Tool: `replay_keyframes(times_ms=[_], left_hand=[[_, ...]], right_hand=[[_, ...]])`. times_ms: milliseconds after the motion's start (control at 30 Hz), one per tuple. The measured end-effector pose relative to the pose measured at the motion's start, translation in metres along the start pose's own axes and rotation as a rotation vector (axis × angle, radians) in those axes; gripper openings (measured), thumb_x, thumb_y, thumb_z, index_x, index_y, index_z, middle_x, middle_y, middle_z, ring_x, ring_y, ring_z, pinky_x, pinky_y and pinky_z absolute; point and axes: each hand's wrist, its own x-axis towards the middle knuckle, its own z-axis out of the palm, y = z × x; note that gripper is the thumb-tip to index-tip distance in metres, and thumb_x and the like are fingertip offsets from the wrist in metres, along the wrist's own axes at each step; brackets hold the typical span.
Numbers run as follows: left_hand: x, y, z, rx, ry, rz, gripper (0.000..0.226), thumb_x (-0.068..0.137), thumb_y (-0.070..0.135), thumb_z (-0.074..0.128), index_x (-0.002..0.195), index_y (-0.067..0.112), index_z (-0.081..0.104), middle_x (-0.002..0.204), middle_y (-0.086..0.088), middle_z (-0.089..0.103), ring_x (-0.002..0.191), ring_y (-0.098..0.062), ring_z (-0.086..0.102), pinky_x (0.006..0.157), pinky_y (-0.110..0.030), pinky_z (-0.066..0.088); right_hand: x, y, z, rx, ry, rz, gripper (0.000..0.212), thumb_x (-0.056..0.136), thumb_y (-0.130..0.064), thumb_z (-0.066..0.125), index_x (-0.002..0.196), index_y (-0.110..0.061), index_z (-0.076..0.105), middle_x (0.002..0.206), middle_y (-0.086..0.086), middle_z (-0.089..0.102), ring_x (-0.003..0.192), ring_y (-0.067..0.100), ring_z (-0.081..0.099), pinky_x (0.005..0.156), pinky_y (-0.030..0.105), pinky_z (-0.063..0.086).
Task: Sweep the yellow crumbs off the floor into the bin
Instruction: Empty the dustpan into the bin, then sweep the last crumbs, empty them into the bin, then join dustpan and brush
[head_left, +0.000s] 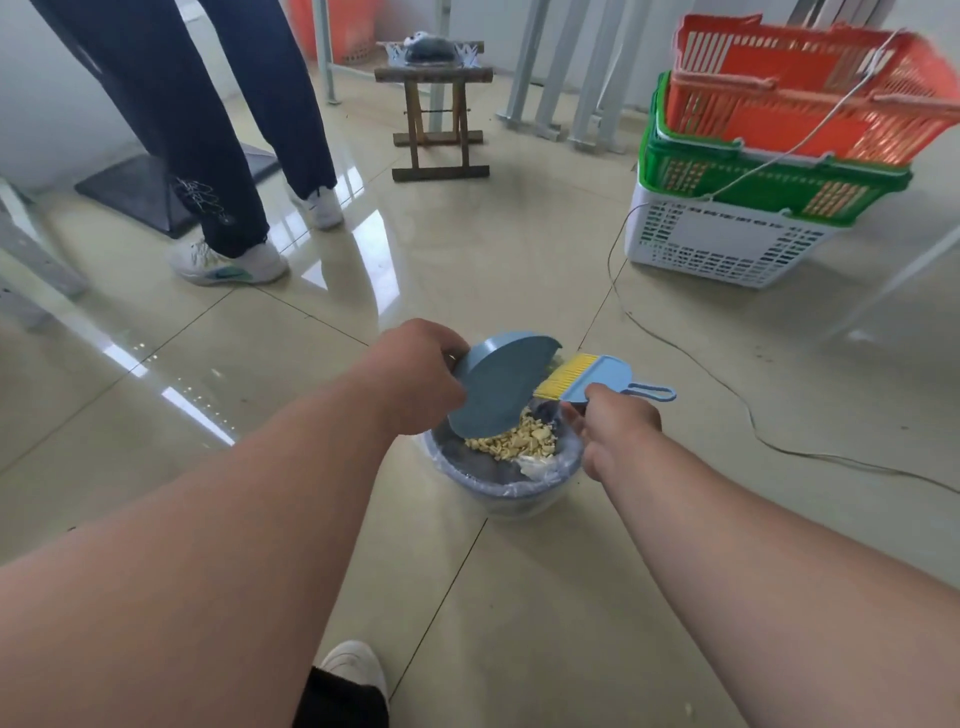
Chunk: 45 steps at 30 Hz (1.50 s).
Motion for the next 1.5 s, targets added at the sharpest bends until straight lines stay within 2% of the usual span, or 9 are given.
replay_keyframes(times_ms=[200, 367, 467, 633, 867, 1100, 1267, 1367, 1500], left_hand=[[0.000, 0.002, 0.002, 0.096, 0.087, -0.096, 0.023, 0.077, 0.000, 0.058, 0.092, 0.014, 0.069, 0.087, -0.010, 0.068, 0.074, -0.031, 0.062, 0.059, -0.033, 0.053], [-0.015, 0.022, 0.005, 0.019, 0.037, -0.126, 0.019, 0.077, 0.002, 0.054, 0.087, 0.002, 0.070, 0.076, -0.016, 0.072, 0.063, -0.035, 0.070, 0.053, -0.033, 0.058], [-0.028, 0.045, 0.016, -0.143, -0.078, -0.176, 0.017, 0.076, 0.001, 0.050, 0.083, -0.004, 0.065, 0.065, -0.023, 0.069, 0.038, -0.027, 0.053, 0.040, -0.021, 0.039], [-0.065, 0.071, 0.068, 0.061, -0.404, -0.103, 0.014, 0.083, 0.002, 0.050, 0.080, 0.002, 0.064, 0.063, -0.010, 0.068, 0.040, -0.025, 0.053, 0.040, -0.019, 0.032], [-0.085, 0.031, 0.178, 0.104, -0.521, -0.195, 0.022, 0.086, 0.006, 0.053, 0.098, -0.002, 0.069, 0.074, -0.014, 0.068, 0.042, -0.026, 0.057, 0.042, -0.022, 0.034], [-0.102, -0.028, 0.272, 0.215, -0.756, -0.277, 0.022, 0.094, 0.000, 0.053, 0.110, -0.004, 0.068, 0.079, -0.013, 0.073, 0.061, -0.026, 0.064, 0.045, -0.020, 0.039], [-0.109, -0.044, 0.319, 0.502, -0.918, -0.166, 0.028, 0.094, 0.001, 0.057, 0.120, 0.007, 0.062, 0.096, -0.012, 0.081, 0.070, -0.028, 0.070, 0.061, -0.034, 0.054], [-0.112, -0.043, 0.342, 0.573, -0.997, -0.138, 0.025, 0.097, 0.000, 0.053, 0.119, 0.002, 0.062, 0.104, -0.016, 0.080, 0.073, -0.029, 0.067, 0.050, -0.027, 0.049], [-0.108, -0.042, 0.355, 0.702, -1.061, -0.075, 0.026, 0.097, 0.006, 0.067, 0.122, -0.001, 0.067, 0.108, -0.016, 0.081, 0.085, -0.029, 0.077, 0.038, -0.021, 0.043]], right_hand=[[-0.015, -0.007, -0.028, -0.167, -0.245, 0.094, 0.020, 0.085, -0.009, 0.064, 0.105, -0.008, 0.066, 0.091, 0.013, 0.067, 0.070, 0.023, 0.063, 0.041, 0.022, 0.042], [-0.024, -0.018, -0.088, -0.134, -0.238, -0.020, 0.011, 0.090, -0.004, 0.063, 0.100, -0.009, 0.065, 0.077, 0.011, 0.065, 0.060, 0.019, 0.060, 0.043, 0.023, 0.045], [-0.022, -0.026, -0.146, -0.129, -0.170, -0.111, 0.013, 0.091, -0.002, 0.062, 0.097, -0.014, 0.062, 0.080, 0.010, 0.065, 0.063, 0.020, 0.063, 0.047, 0.025, 0.049], [-0.007, -0.005, -0.250, -0.120, 0.002, -0.077, 0.015, 0.090, -0.003, 0.062, 0.098, -0.016, 0.064, 0.097, 0.010, 0.068, 0.072, 0.020, 0.068, 0.054, 0.029, 0.057], [0.026, 0.072, -0.348, -0.243, 0.049, 0.057, 0.016, 0.091, -0.003, 0.068, 0.107, -0.006, 0.067, 0.119, 0.015, 0.071, 0.084, 0.025, 0.074, 0.066, 0.030, 0.063], [0.031, 0.160, -0.386, -0.779, -0.140, 0.139, 0.032, 0.088, -0.039, 0.077, 0.095, -0.007, 0.075, 0.101, 0.017, 0.076, 0.090, 0.032, 0.077, 0.082, 0.050, 0.064], [0.023, 0.199, -0.378, -1.631, -0.655, 0.131, 0.029, 0.088, -0.037, 0.073, 0.102, -0.011, 0.077, 0.083, 0.004, 0.068, 0.083, 0.024, 0.067, 0.072, 0.029, 0.051], [0.030, 0.206, -0.364, -1.887, -0.805, 0.178, 0.037, 0.088, -0.042, 0.073, 0.113, -0.014, 0.076, 0.088, 0.004, 0.069, 0.087, 0.022, 0.068, 0.077, 0.027, 0.053], [0.048, 0.203, -0.350, -1.958, -0.712, 0.042, 0.040, 0.092, -0.039, 0.069, 0.121, -0.013, 0.073, 0.119, 0.011, 0.073, 0.112, 0.028, 0.068, 0.085, 0.029, 0.052]])
